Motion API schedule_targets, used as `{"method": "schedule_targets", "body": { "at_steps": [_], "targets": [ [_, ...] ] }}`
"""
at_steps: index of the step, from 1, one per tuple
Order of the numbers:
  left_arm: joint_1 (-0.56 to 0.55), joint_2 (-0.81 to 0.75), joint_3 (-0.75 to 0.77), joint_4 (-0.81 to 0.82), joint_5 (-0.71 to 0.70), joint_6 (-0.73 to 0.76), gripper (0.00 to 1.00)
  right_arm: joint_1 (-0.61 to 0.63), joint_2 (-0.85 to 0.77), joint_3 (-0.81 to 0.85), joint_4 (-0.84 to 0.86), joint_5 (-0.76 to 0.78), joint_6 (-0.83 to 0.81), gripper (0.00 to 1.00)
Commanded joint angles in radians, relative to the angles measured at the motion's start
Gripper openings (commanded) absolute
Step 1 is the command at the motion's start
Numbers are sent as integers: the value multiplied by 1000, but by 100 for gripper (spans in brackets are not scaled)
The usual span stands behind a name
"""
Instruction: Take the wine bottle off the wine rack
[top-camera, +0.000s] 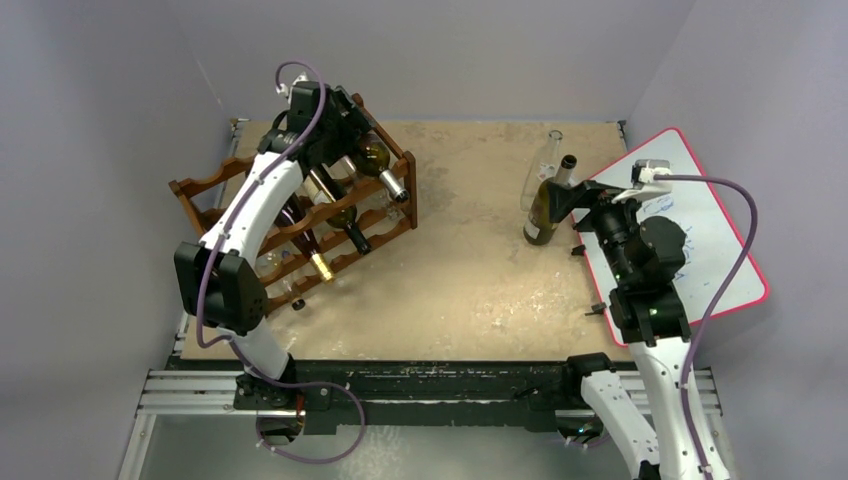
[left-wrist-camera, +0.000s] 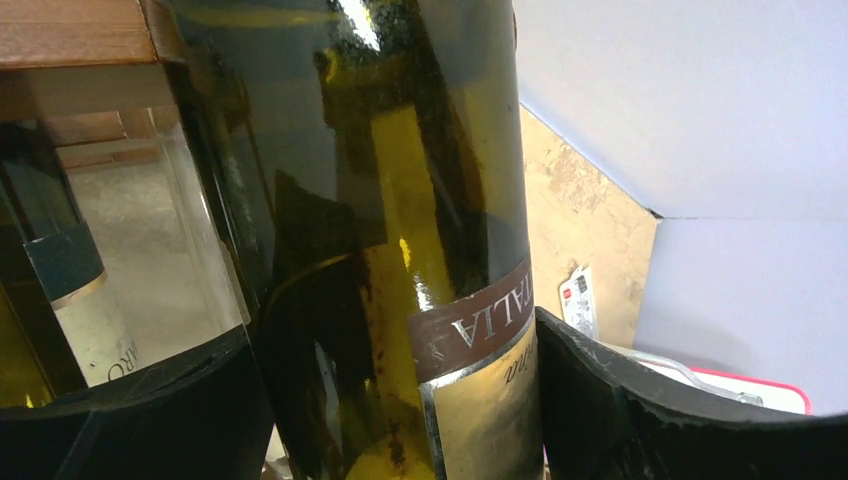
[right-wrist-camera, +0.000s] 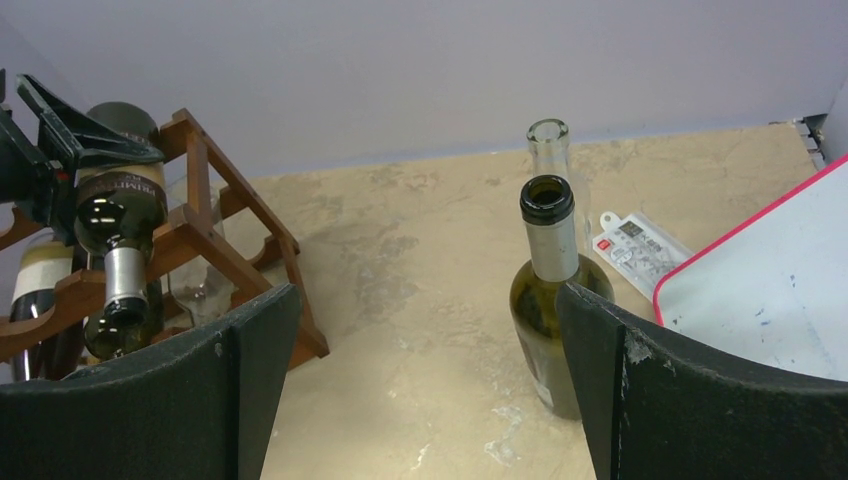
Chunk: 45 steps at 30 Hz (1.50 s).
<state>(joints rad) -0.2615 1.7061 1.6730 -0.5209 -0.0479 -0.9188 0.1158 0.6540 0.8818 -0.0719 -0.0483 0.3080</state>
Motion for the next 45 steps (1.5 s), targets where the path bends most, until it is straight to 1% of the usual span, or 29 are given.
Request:
{"method": "schedule_targets", "body": {
  "at_steps": [1,9,12,13,16,20,24,29,34,37,40,43,45],
  "targets": [
    [7,-15,-21,102,45,-28,77,-5,10,39,27,-23,-14,100],
    [27,-100,-110,197,77,-80,54,-5,18,42,33,-23,-14,100],
    [44,-139,-154,253,108,-121,42,-6,26,46,46,-18,-20,100],
    [49,-149,-164,265,117,-132,37,-5,29,47,50,-19,-25,100],
    [59,-175,-177,285,133,-146,25,-5,40,50,56,-45,-29,100],
    [69,-205,-177,301,157,-160,18,-5,51,51,62,-96,-43,100],
    [76,-230,-175,308,174,-168,1,-5,63,52,65,-138,-53,100],
    [85,-258,-179,313,212,-182,0,-5,86,61,68,-177,-58,100],
    [85,-287,-180,354,290,-219,0,-5,120,77,70,-262,-94,100],
    [85,-301,-191,401,343,-276,0,-4,140,77,86,-341,-117,100],
    [79,-311,-229,501,415,-365,0,6,157,78,121,-420,-132,100],
    [57,-308,-258,610,477,-446,0,57,169,78,178,-463,-146,100],
    [26,-298,-255,640,498,-464,0,135,174,77,221,-443,-169,100]
  ]
}}
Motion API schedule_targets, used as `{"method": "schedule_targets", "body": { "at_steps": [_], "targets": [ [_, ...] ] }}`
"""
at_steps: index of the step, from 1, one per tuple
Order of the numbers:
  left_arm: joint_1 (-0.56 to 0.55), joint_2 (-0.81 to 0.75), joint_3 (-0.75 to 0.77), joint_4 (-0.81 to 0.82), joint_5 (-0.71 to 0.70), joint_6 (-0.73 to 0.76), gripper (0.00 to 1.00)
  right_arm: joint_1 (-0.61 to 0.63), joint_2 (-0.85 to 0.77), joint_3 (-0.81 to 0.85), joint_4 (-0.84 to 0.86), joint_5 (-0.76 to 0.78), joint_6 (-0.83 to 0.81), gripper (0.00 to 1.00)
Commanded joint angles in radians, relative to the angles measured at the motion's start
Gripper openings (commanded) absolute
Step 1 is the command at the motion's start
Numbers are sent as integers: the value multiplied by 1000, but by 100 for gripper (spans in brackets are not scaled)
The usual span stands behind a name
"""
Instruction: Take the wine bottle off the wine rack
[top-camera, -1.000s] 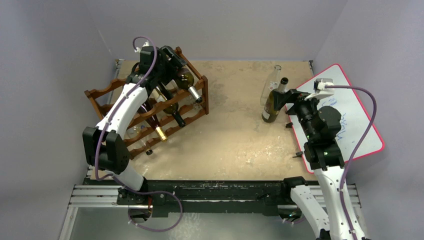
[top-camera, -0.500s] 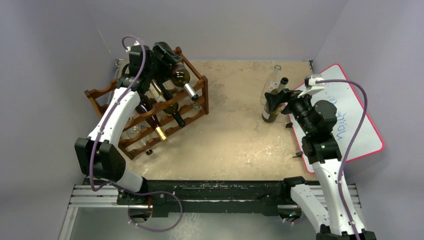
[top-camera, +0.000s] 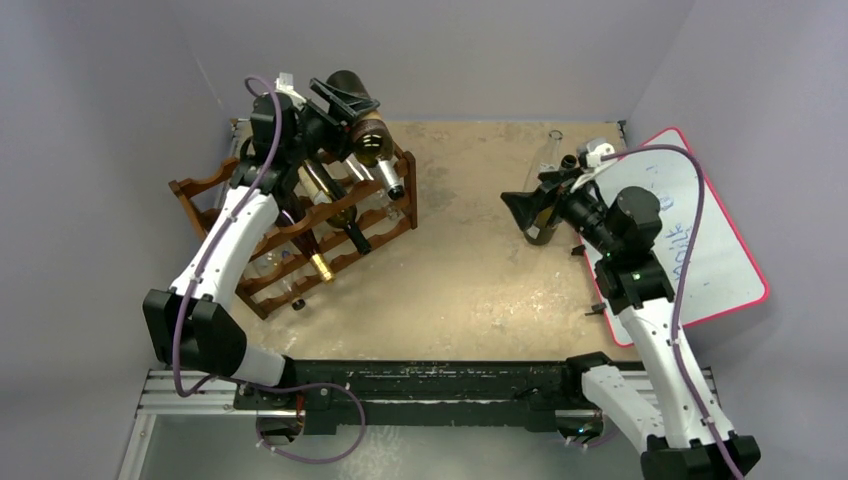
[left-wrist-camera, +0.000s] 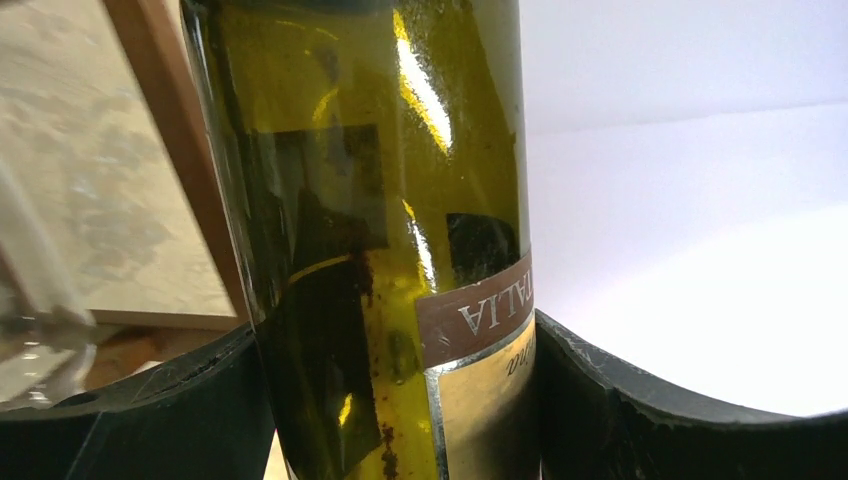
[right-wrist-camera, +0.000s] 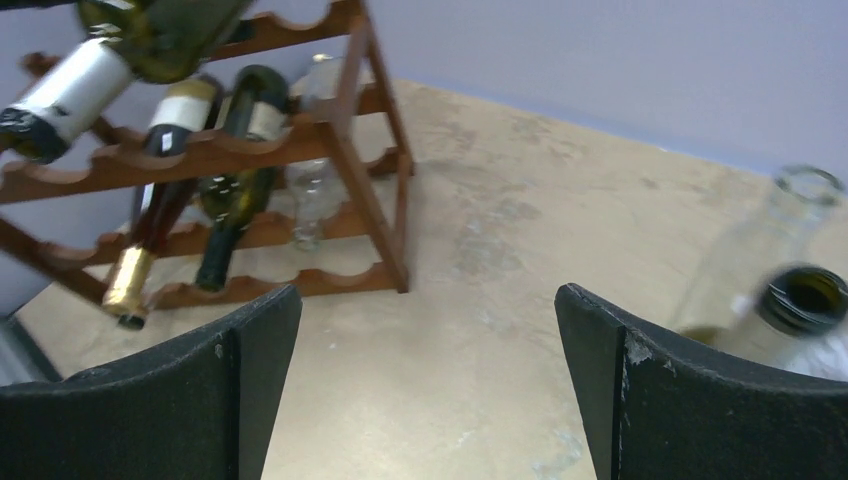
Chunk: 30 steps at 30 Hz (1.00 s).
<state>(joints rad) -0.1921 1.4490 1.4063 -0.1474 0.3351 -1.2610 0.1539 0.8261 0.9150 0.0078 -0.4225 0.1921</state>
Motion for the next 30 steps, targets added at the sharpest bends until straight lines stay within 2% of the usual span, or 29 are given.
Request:
{"method": "schedule_targets", "body": {
  "at_steps": [1,7,13,15,18,21,23,26,30],
  "targets": [
    [-61,-38,14,277,123,-130,0,147,8,44,159,-45,-70,100],
    [-186,-29,-4,348,121,-172,0,352,58,33,294,18,-235,100],
    [-244,-41,-69,378,119,-217,0,377,4,-119,512,-90,-583,99],
    [-267,-53,-103,402,104,-239,0,379,-4,-138,492,-161,-753,97],
    [-308,-52,-129,419,90,-251,0,394,15,-112,425,-222,-926,94],
    [-332,-40,-147,441,96,-267,0,409,19,-83,347,-323,-1099,86],
    [-335,-40,-165,452,91,-278,0,416,10,-92,377,-347,-1138,85],
    [-337,-39,-178,464,83,-287,0,421,25,-68,296,-398,-1256,80],
    [-344,-27,-182,471,87,-296,0,442,58,-41,273,-388,-1285,77]
  ]
}}
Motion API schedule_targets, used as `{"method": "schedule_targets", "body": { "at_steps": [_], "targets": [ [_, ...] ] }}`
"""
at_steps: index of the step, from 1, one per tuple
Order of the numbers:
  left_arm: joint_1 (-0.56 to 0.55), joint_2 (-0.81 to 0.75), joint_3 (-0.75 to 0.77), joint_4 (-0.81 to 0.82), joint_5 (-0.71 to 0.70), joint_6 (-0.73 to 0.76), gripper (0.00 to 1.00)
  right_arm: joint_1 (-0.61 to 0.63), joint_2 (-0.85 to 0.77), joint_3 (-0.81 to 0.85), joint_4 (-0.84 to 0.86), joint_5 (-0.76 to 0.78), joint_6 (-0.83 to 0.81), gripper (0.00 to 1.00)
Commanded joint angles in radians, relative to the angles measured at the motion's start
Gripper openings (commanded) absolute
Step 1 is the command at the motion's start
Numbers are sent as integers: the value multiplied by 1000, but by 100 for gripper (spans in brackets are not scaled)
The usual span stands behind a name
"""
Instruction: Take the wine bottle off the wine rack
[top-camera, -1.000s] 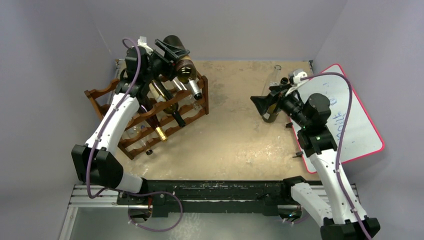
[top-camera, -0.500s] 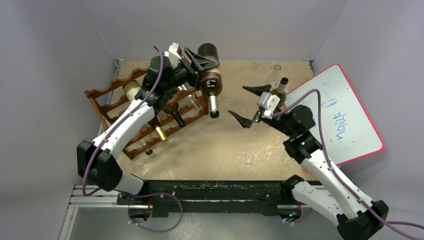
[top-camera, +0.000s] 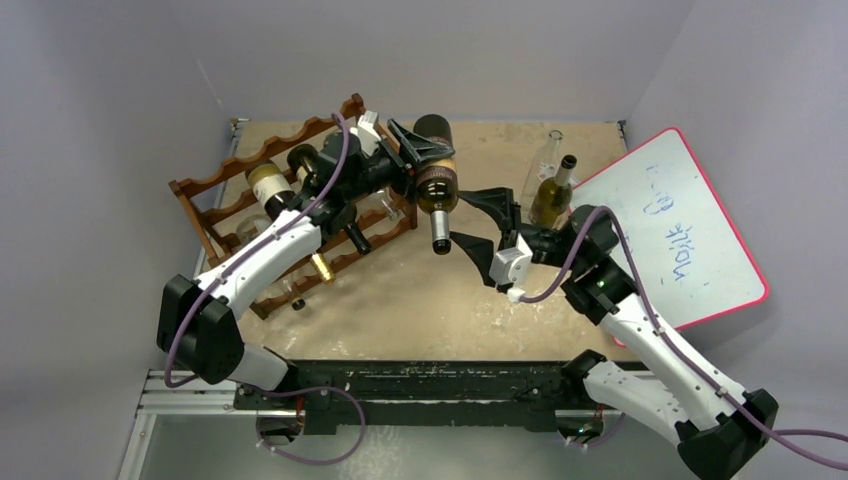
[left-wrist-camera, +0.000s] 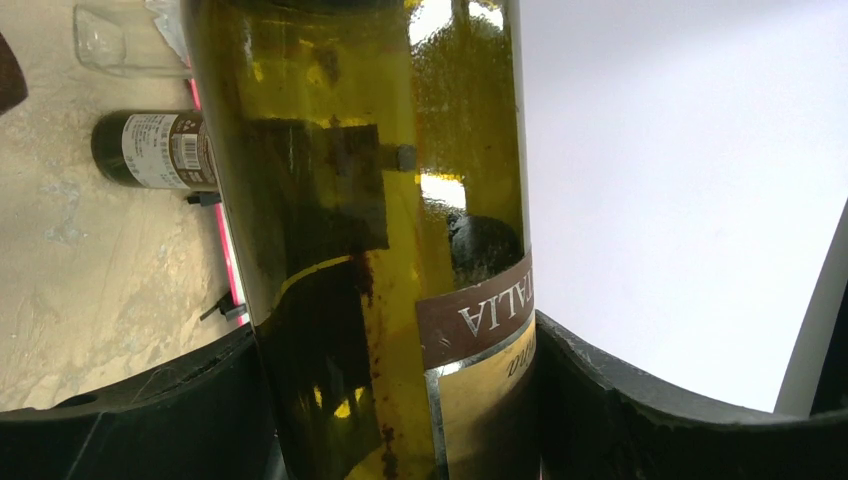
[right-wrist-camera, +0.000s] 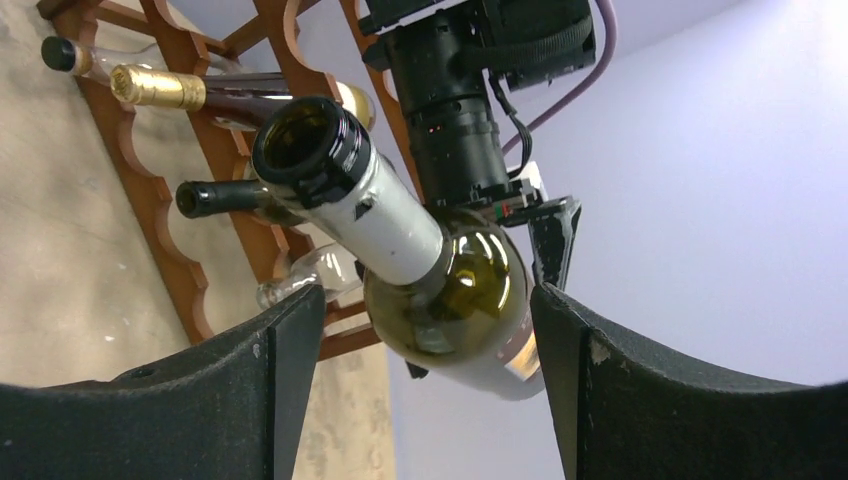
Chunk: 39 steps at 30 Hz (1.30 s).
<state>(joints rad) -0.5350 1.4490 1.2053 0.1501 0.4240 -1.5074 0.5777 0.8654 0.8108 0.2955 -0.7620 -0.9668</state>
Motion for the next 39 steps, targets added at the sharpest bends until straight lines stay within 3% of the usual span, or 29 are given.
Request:
{"method": "schedule_targets", "body": {
  "at_steps": [1,12,20,22,24,28,34,35,36,37,39],
  "targets": [
    [-4,-23,20,173,-2,-50,0,25,23,63,-3,-50,-126,77],
    [-19,-11,18,157,-16,-45,0,110,100,59,100,-28,-133,66],
    [-30,-21,0,142,-33,-33,0,119,111,9,229,7,-112,37],
    [-32,-26,-14,146,-37,-33,19,119,100,-7,270,15,-91,22],
    [-32,-32,-32,162,-40,-41,40,119,88,-25,330,19,-52,0],
    [-33,-55,-66,172,-68,-34,66,119,64,-72,433,31,-8,0],
    [-33,-59,-59,124,-75,10,73,120,20,-97,453,97,5,0],
    [-33,-59,-64,125,-75,13,80,121,17,-103,456,103,2,0],
    [-33,-59,-71,134,-74,10,94,121,14,-106,455,107,5,0],
    [-32,-59,-75,149,-69,3,99,120,12,-105,453,108,8,0],
    [-33,-60,-76,164,-62,1,100,120,-1,-114,459,107,18,0]
  ]
}}
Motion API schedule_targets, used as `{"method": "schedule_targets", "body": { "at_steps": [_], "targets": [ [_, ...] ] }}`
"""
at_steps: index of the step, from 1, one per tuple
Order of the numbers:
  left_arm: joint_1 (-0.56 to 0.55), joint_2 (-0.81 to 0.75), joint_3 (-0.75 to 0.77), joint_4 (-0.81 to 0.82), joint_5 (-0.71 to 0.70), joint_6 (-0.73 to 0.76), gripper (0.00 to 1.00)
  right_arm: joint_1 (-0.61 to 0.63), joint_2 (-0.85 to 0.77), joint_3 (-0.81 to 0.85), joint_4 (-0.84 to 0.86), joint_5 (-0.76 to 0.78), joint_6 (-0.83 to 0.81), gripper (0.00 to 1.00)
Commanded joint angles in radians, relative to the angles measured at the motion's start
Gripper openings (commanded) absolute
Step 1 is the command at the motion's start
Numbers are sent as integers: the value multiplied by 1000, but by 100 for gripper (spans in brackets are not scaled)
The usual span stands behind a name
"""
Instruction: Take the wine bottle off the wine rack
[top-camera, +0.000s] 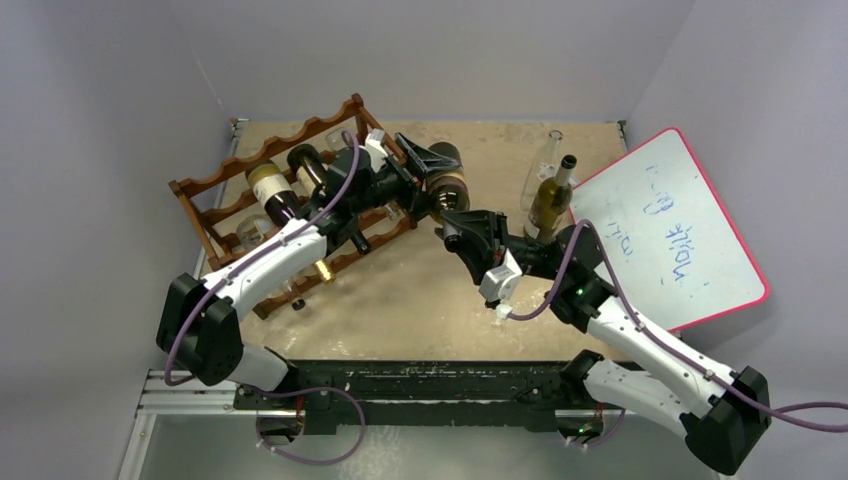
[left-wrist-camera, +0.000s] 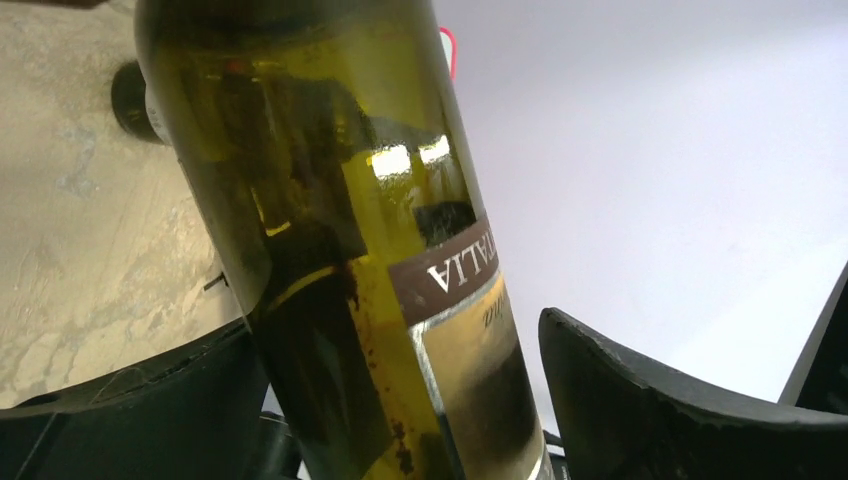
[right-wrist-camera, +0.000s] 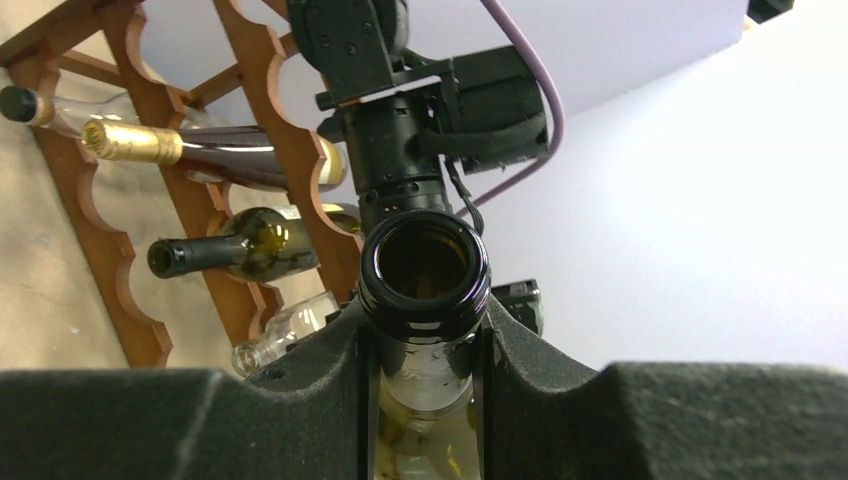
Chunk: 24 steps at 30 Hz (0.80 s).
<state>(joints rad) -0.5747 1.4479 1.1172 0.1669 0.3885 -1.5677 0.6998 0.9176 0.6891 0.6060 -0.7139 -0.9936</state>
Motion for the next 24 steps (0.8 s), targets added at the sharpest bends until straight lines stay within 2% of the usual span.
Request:
{"method": "schedule_targets", "body": {
  "at_steps": [1,7,11,17,24],
  "targets": [
    [7,-61,10,152,-28,66,100,-2,-62,-3,159,62,46,0],
    [8,-86,-7,159,-43,80,100,-2,-102,-35,211,175,105,0],
    [8,-113,-8,120,-63,137,100,-2,-158,-61,221,348,218,0],
    [10,-168,2,48,-94,247,100,-2,-184,60,-114,492,421,0],
    [19,-262,100,-148,-220,479,100,-3,-189,59,-235,685,665,0]
  ]
}}
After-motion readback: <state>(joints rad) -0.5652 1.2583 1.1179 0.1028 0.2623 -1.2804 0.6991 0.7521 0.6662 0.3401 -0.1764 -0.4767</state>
